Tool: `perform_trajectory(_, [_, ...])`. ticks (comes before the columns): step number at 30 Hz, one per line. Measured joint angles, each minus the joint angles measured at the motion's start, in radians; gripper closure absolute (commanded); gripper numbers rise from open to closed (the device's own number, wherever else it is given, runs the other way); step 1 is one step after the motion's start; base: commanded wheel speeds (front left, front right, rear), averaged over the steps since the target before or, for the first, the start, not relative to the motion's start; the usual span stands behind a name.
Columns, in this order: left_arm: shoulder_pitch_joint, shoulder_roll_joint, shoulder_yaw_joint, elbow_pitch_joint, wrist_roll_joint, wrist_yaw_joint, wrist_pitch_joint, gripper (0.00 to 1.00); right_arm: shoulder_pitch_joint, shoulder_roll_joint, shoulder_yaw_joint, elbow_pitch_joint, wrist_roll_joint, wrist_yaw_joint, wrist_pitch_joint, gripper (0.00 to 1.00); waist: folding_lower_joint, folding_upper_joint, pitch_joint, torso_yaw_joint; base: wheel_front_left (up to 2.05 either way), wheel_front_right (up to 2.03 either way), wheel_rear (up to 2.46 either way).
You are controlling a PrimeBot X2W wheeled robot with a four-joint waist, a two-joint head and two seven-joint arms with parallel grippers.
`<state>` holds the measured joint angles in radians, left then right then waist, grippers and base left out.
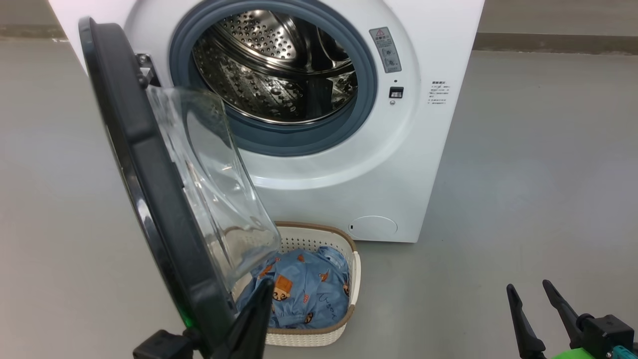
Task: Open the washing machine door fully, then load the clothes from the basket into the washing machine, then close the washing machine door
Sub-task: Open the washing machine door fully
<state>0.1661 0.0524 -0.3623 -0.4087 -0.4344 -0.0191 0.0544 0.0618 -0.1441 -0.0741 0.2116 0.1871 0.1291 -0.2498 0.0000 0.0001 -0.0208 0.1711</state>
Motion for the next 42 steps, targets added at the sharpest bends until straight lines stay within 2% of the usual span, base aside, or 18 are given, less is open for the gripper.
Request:
perform_trajectory(6, [-0.001,0.001,0.031,0.078,0.001,0.045,-0.02,1.0,0.0,0.007,-0.002,0.0,0.0,0.0,0.0,0.0,0.0001,0.0,0.004,0.013,0.0,0.0,0.0])
perform_trajectory(9, [-0.001,0.001,0.034,0.092,0.001,0.052,-0.03,1.0,0.0,0.007,-0.002,0.001,0.0,0.0,0.0,0.0,0.0001,0.0,0.004,0.017,0.0,0.0,0.0])
perform_trajectory(17, [-0.003,-0.001,0.062,0.112,0.026,0.113,-0.064,1.0,0.0,0.007,-0.004,0.01,0.0,0.0,0.0,0.0,0.0,0.0,0.001,0.049,0.0,0.0,0.0])
perform_trajectory(29, [-0.007,-0.005,0.079,0.141,0.026,0.138,-0.082,1.0,0.001,0.006,-0.001,0.021,0.0,0.0,0.0,0.0,0.0001,0.0,-0.007,0.123,0.0,0.0,0.0])
perform_trajectory(42, [-0.066,0.021,0.234,0.286,0.01,0.195,-0.15,1.0,0.024,0.008,0.011,0.036,0.007,0.0,0.0,0.0,0.0001,0.0,-0.02,0.205,0.0,0.0,0.0])
